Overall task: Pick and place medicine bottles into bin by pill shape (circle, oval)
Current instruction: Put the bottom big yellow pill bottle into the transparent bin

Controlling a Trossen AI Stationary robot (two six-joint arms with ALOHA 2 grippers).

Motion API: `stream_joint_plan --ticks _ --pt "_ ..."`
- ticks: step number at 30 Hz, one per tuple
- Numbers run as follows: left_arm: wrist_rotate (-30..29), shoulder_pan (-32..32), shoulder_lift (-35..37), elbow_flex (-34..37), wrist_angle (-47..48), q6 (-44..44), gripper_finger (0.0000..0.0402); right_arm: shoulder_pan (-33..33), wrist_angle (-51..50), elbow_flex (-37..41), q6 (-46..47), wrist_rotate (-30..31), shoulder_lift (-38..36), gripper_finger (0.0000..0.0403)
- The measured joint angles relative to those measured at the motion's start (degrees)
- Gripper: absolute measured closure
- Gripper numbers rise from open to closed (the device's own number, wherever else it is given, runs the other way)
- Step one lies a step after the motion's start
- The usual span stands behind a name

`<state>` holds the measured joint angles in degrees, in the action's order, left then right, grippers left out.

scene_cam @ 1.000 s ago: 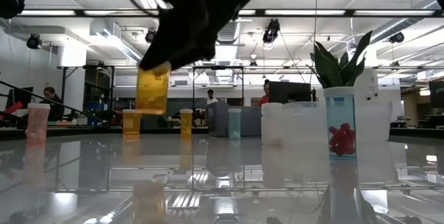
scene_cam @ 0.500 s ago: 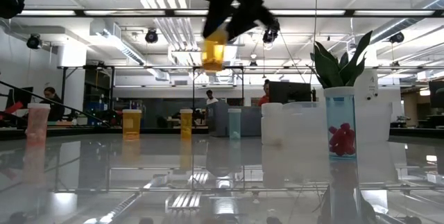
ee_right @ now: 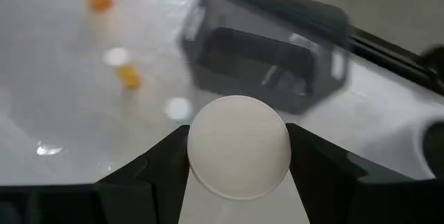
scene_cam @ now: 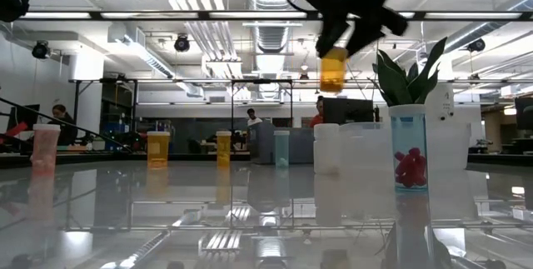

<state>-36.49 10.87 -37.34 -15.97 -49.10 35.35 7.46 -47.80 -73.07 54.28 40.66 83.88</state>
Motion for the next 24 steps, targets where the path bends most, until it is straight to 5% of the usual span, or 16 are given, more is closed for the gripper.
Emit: stream_joint_plan --ticks 12,24 --pt "0.0 0.0 0.3 -0.4 0.0 1.1 0.0253 -1.7 6.1 19.2 12.2 1.4 -10.5 0.0193" --pt "0.0 0.0 0.3 -0.4 0.0 1.4 0.0253 -4.5 9.8 20.2 10.1 -0.6 -5.5 0.0193"
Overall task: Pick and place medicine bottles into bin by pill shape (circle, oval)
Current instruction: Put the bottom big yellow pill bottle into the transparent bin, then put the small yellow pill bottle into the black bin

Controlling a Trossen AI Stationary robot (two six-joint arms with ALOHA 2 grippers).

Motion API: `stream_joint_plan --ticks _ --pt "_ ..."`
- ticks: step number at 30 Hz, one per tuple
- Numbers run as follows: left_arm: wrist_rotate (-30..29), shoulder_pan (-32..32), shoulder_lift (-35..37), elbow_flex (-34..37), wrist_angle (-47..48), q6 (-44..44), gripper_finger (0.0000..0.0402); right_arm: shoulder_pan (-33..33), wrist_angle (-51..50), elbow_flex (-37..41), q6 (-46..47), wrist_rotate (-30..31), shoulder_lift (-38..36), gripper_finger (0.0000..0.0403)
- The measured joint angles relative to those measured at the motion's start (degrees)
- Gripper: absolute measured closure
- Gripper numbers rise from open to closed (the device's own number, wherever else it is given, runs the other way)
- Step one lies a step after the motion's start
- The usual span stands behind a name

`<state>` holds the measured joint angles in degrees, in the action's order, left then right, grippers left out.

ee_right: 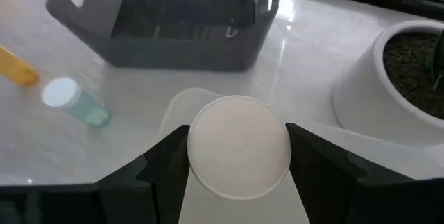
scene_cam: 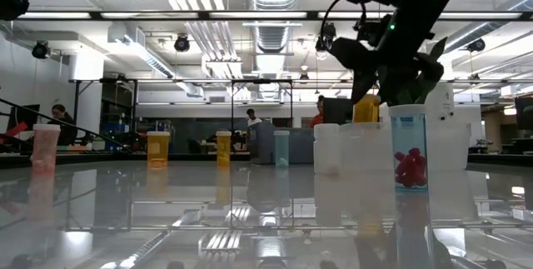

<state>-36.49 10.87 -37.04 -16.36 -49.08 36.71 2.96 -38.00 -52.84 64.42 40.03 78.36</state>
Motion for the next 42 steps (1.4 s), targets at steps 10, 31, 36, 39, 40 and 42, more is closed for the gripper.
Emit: stream_joint_plan --ticks 10,31,36,39,40,42 --pt "0.0 0.0 0.0 0.0 0.0 0.1 0.0253 -0.6 1.4 -0.3 -0.4 0.0 3.9 0.0193" --pt "0.0 0.0 0.0 0.0 0.0 0.1 0.0253 -1.2 4.5 -0.3 -1.4 -0.2 8.7 0.0177" --pt "0.0 0.0 0.0 0.0 0.0 0.1 0.0253 -1.3 4.5 -0.3 -1.5 -0.7 8.7 0.0142" --pt "0.0 0.0 0.0 0.0 0.0 0.1 0.0253 -1.5 4.1 -0.3 -2.1 -1.1 8.2 0.0127" --pt "0.0 0.0 0.0 0.0 0.0 0.1 0.0253 -1.5 4.1 -0.3 -2.2 -1.1 7.8 0.0124" --pt "0.0 0.0 0.0 0.0 0.0 0.1 0.0253 -1.5 4.0 -0.3 -2.7 -1.1 6.6 0.0121"
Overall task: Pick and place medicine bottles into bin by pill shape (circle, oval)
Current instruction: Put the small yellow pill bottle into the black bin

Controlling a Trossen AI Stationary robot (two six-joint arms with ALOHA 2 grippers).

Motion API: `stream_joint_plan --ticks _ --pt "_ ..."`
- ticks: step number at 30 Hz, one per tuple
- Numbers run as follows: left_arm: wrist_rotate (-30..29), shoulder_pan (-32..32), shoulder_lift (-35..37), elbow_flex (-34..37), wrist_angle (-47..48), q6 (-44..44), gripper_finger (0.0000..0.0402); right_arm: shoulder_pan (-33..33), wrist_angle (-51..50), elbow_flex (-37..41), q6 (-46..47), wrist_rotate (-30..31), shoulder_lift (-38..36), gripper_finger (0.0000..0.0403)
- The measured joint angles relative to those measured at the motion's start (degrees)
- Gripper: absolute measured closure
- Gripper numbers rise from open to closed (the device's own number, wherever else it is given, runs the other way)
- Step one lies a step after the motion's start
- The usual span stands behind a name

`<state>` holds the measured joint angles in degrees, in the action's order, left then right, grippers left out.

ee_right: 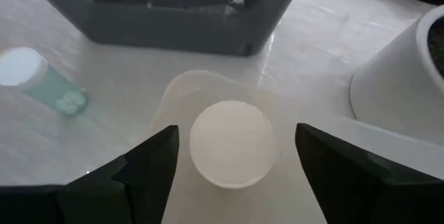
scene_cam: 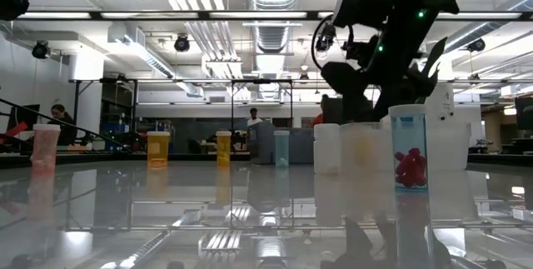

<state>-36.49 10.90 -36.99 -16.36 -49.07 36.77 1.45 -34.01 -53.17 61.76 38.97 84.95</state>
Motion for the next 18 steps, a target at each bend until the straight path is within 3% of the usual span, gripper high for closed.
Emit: stream_joint_plan --ticks 7,18 --pt "0.0 0.0 0.0 0.0 0.0 0.0 0.0253 0.7 0.0 0.0 -4.2 0.0 -7.0 0.0134" --pt "0.0 0.0 -0.5 0.0 -1.4 -0.3 0.0253 7.6 0.6 0.0 -16.8 2.8 -15.8 0.0168"
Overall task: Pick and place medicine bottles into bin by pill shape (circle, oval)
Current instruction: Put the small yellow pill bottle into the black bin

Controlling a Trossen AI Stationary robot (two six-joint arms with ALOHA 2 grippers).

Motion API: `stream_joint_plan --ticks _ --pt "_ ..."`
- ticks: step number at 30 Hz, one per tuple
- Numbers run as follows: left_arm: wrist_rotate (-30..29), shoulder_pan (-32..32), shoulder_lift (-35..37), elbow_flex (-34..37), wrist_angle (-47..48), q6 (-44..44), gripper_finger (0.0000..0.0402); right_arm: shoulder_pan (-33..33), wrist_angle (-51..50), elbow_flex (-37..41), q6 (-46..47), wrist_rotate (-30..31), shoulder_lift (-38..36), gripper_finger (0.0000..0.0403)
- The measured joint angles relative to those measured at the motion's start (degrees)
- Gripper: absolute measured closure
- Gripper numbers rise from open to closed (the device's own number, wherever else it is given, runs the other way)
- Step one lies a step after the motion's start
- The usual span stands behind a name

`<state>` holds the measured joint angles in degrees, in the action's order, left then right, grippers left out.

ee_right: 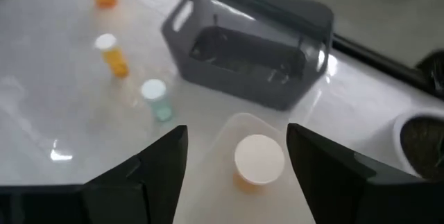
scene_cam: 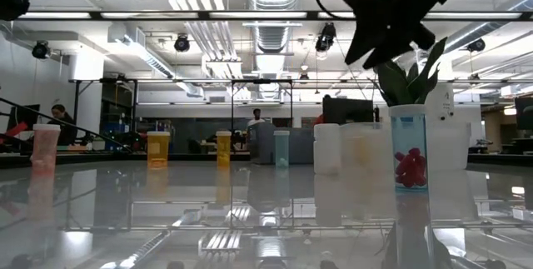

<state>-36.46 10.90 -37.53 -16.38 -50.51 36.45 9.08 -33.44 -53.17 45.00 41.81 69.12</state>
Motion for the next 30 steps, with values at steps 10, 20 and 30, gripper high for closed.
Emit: stream_joint_plan --ticks 10,20,30 --pt "0.0 0.0 -2.5 0.0 -2.6 -0.6 0.0253 2.4 17.2 5.2 -22.9 -2.9 -3.1 0.0179" --pt "0.0 0.0 -6.3 0.0 -3.0 -8.0 0.0253 2.3 41.7 20.5 -41.0 -12.4 -14.9 0.018" --pt "0.0 0.0 -11.5 -0.8 -3.1 -17.5 0.0253 2.3 44.9 30.1 -47.2 -15.2 -33.5 0.0179"
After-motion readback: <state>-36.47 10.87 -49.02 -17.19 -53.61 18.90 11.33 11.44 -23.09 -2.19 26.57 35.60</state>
